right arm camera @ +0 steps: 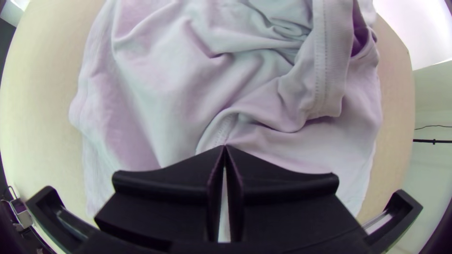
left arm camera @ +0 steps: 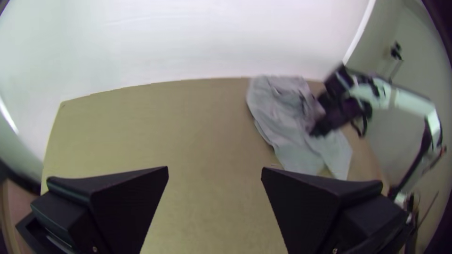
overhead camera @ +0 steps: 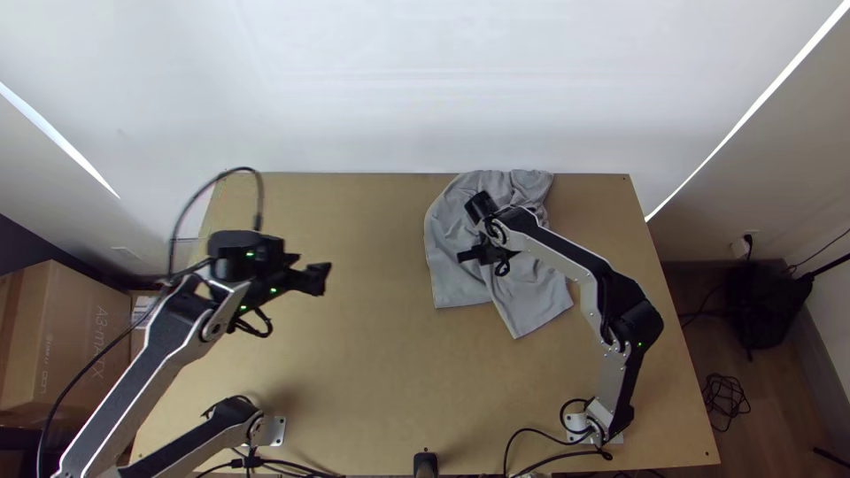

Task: Fold the t-shirt

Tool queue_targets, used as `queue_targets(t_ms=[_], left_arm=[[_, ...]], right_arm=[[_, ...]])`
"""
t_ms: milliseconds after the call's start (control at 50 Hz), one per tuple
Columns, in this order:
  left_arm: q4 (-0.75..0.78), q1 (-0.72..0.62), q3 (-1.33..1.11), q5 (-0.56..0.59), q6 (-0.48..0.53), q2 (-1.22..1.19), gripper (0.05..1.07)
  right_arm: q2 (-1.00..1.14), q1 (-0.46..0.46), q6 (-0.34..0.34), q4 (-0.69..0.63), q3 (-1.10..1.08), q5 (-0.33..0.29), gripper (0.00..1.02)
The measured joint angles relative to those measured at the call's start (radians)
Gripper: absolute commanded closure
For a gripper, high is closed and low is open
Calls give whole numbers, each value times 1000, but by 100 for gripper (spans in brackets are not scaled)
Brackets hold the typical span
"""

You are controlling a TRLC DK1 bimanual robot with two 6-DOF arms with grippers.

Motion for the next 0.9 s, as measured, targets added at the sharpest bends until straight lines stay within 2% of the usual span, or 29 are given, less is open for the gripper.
queue_targets(t_ms=[160, 320, 640, 900], left_arm=[[8, -99, 0, -1, 127, 106, 11], [25, -166, 4, -1, 200, 212, 11], [169, -299, 53, 0, 218, 458, 11], [194, -388, 148, -1, 218, 629, 11]], right_arm=[[-54, -33, 0, 0, 0, 0, 100], [-107, -55, 1, -2, 0, 0, 100], [-211, -100, 1, -3, -52, 0, 100], [-278, -149, 1, -3, -100, 0, 100]])
